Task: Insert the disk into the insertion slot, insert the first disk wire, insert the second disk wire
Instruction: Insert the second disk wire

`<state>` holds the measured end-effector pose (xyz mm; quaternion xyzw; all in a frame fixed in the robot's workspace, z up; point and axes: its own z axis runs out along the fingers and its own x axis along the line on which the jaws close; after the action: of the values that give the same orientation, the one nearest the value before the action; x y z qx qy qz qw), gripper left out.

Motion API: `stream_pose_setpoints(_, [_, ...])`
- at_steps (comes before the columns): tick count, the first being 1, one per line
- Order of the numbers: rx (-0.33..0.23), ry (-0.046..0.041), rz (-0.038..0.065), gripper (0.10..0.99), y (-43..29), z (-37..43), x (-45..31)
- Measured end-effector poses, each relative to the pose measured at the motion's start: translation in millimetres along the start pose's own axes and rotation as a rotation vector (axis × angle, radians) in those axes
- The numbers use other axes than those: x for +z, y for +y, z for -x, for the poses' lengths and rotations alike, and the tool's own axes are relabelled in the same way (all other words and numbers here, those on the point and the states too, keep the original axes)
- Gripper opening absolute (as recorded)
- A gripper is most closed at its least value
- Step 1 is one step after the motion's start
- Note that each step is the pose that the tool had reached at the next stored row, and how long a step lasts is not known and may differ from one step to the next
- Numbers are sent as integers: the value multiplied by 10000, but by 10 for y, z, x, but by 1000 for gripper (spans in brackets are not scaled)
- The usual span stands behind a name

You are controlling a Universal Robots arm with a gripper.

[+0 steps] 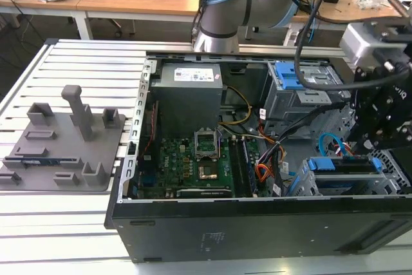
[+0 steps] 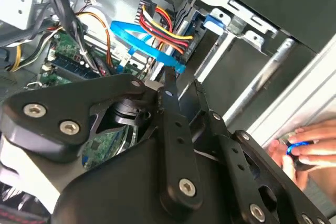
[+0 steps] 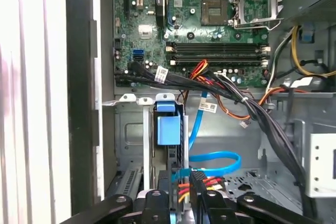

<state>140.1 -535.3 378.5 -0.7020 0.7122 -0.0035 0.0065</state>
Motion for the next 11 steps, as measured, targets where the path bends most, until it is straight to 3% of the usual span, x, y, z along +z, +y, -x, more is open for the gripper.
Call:
stream_pose_setpoints(3, [1, 0, -5, 298, -2, 2, -171])
stream_pose_setpoints(5, [1, 26, -10, 106, -2, 5, -172])
stream_pose_setpoints(11, [1, 28, -10, 106, -2, 5, -172])
